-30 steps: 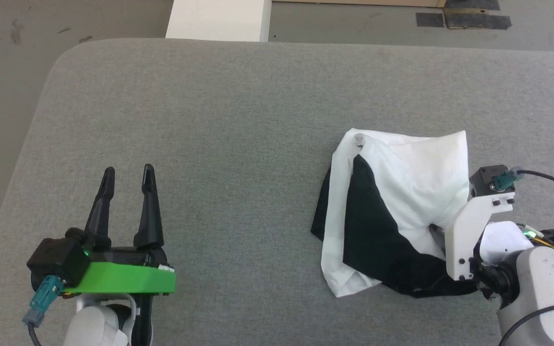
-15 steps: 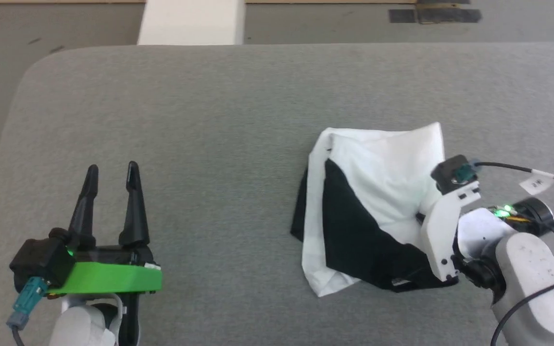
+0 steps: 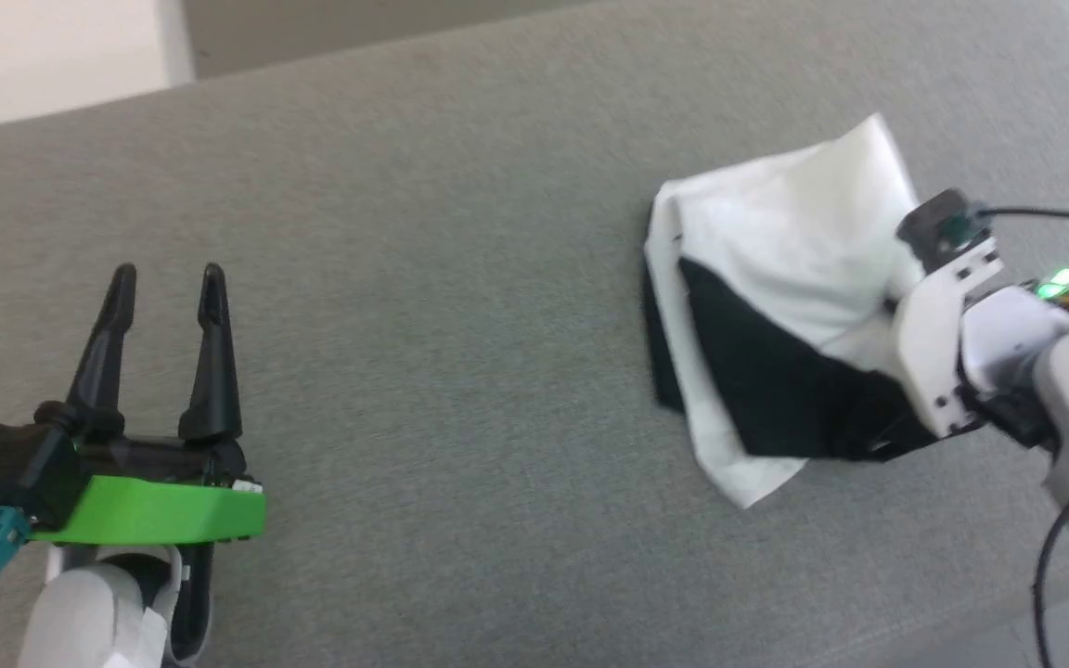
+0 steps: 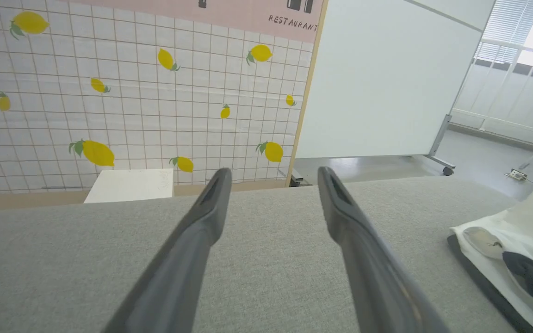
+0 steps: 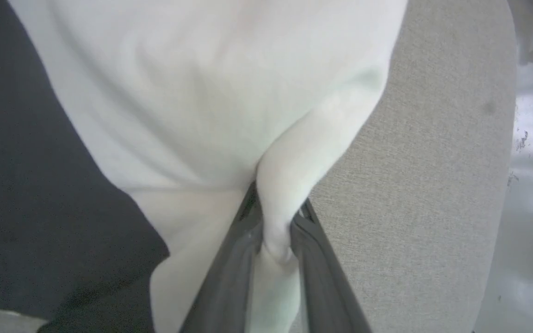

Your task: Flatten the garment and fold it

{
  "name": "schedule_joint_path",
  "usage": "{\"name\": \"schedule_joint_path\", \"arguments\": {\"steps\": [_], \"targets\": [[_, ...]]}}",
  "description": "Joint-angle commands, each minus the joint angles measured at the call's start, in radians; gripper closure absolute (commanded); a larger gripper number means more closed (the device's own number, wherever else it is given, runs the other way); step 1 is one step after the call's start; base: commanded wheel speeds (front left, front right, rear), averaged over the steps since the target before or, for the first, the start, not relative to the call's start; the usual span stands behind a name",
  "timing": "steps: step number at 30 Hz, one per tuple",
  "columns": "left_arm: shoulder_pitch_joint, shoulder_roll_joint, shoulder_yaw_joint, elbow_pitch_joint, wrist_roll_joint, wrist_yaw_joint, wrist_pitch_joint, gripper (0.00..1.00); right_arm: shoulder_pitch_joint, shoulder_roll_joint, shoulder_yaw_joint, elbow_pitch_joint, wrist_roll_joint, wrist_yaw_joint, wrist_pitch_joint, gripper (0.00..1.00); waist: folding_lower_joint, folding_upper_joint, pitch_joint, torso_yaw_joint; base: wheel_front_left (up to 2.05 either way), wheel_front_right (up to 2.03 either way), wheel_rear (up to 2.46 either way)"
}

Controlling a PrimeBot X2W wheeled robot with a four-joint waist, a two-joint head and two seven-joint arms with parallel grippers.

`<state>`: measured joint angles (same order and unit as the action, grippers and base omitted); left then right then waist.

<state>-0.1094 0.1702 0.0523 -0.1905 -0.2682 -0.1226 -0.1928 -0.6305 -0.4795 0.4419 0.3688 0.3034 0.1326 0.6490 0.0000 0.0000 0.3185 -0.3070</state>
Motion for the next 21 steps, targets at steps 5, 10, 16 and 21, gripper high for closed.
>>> {"name": "schedule_joint_path", "arguments": {"steps": [5,10,16,21], "targets": [[-0.018,0.048,0.02,-0.066,0.017,0.005,0.05,0.0,-0.097,-0.069,-0.015,0.086,-0.022,-0.002,-0.058,1.0,0.0,0.0,0.197,-0.122,0.0,0.0,0.0],[-0.023,0.087,0.046,-0.141,0.023,0.014,0.102,0.0,-0.17,-0.101,-0.086,0.174,-0.047,-0.002,-0.107,1.0,0.0,0.0,0.282,-0.121,0.0,0.0,0.0],[-0.02,0.122,0.071,-0.212,0.024,0.02,0.148,0.0,-0.22,-0.133,-0.226,0.269,-0.111,-0.002,-0.136,1.0,0.0,0.0,0.351,-0.106,0.0,0.0,0.0],[-0.014,0.135,0.077,-0.245,0.023,0.022,0.167,0.0,-0.259,-0.147,-0.335,0.354,-0.168,-0.002,-0.19,1.0,0.0,0.0,0.376,-0.093,0.0,0.0,0.0]]}}
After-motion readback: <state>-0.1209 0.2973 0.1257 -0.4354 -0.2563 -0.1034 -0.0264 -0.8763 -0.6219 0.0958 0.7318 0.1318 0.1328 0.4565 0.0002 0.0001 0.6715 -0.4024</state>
